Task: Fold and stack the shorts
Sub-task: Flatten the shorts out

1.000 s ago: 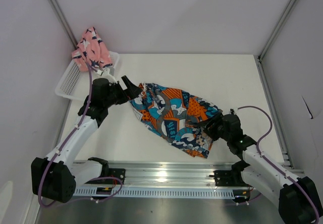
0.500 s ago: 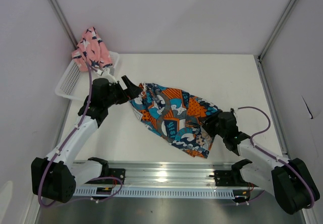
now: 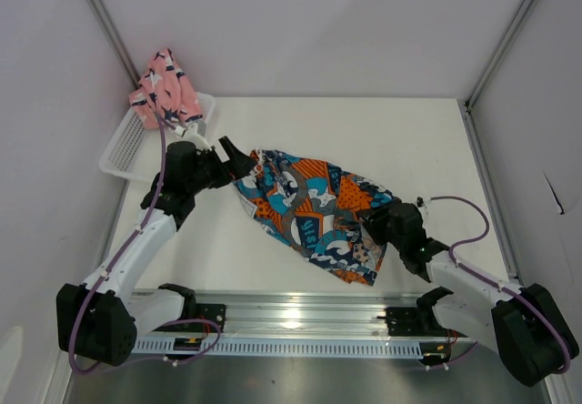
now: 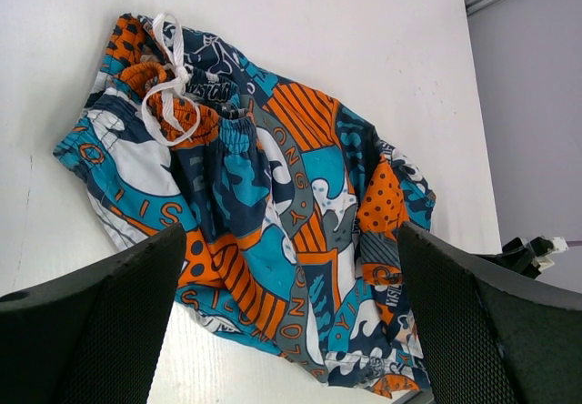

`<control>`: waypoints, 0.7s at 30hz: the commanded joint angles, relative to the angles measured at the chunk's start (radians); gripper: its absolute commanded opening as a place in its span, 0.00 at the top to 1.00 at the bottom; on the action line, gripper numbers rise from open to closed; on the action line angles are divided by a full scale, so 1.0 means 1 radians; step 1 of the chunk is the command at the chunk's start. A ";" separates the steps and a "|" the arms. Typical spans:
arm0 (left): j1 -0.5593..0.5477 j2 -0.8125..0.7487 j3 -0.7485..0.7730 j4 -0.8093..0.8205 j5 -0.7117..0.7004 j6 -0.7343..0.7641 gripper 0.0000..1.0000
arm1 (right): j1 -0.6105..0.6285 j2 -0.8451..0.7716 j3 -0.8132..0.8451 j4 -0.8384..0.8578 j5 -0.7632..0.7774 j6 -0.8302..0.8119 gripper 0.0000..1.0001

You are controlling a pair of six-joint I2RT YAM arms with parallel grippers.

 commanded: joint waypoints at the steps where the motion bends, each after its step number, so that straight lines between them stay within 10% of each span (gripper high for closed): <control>1: 0.006 -0.014 -0.007 0.039 0.015 -0.015 0.01 | 0.013 0.000 0.010 -0.005 0.040 0.049 0.50; 21: 0.006 -0.022 -0.011 0.036 0.019 -0.014 0.01 | 0.091 -0.008 -0.055 -0.025 0.227 0.258 0.55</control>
